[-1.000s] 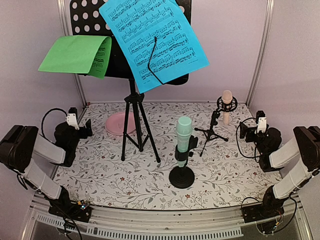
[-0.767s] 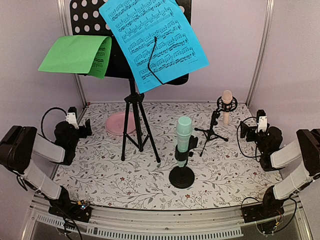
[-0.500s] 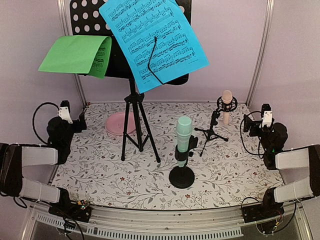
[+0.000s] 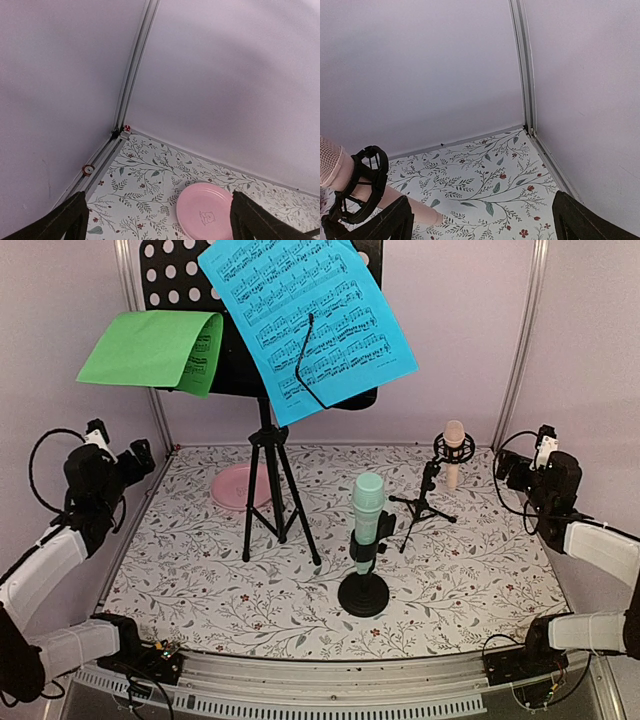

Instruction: Pack up the instrument practice props

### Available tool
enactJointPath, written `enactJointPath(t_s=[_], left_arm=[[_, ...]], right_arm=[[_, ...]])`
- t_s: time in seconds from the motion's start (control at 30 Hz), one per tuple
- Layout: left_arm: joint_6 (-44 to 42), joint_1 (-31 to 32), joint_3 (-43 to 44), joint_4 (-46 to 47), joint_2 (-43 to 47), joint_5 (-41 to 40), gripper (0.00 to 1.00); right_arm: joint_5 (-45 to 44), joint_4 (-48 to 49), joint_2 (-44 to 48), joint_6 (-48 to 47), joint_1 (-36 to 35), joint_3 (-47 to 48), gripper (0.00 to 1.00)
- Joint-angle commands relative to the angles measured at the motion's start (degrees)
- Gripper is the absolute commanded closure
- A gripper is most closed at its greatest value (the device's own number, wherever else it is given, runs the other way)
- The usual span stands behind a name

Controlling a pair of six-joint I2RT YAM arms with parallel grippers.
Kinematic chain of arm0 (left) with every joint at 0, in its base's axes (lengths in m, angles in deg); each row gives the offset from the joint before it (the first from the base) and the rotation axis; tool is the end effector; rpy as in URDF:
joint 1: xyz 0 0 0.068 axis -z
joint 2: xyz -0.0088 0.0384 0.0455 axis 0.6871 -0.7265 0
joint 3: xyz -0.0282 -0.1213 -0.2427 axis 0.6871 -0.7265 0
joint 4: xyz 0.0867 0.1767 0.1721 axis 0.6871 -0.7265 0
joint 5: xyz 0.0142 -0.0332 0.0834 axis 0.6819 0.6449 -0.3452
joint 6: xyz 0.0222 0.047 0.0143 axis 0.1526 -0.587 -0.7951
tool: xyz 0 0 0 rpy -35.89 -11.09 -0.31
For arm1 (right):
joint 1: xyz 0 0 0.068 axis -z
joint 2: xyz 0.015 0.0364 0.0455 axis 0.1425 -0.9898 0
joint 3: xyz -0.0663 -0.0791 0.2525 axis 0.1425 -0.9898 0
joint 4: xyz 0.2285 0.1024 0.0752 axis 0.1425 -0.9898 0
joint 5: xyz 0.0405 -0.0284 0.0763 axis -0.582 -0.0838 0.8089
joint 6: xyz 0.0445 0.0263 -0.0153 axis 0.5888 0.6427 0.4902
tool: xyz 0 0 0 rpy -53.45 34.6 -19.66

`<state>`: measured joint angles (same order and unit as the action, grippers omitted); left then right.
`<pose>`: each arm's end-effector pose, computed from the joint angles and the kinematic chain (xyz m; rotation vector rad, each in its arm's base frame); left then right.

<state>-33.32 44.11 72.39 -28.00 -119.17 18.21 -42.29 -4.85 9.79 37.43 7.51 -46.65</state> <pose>0.2186 0.0060 0.2965 -0.4549 1.5918 -0.0720 0.2478 -0.0025 0.2542 0.2498 1.6502 0.0126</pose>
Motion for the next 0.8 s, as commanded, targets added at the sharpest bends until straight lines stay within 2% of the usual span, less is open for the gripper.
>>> enactJointPath(t_s=[0.0,0.07,0.17,0.27,0.47,0.63,0.77], left_arm=[[8.52,-0.8,-3.27,-6.49,6.02,10.16,0.01],[8.79,-0.85,-5.94,-4.95,8.32,15.88,0.01],[8.36,-0.61,-7.45,-7.45,11.55,22.67,0.03],[8.5,2.37,-9.24,-9.86,17.01,25.48,0.06],[8.0,16.31,-11.14,-13.91,24.85,23.31,0.07],[8.87,28.12,-14.93,-13.47,27.58,21.33,0.09],[7.93,38.62,-18.0,-10.12,27.99,20.39,0.13]], right_arm=[[4.21,-9.03,2.84,4.29,-0.31,3.52,0.01],[7.13,-10.3,4.35,4.08,-0.35,4.03,0.01],[11.0,-12.17,6.77,4.55,-0.34,4.37,0.01],[15.63,-15.91,8.4,6.39,-0.39,5.6,0.01],[29.83,-24.99,11.2,10.63,-3.36,8.37,0.01],[30.2,-32.37,15.71,11.85,-12.79,8.97,0.01],[30.4,-32.63,19.94,14.89,-18.81,6.46,0.01]])
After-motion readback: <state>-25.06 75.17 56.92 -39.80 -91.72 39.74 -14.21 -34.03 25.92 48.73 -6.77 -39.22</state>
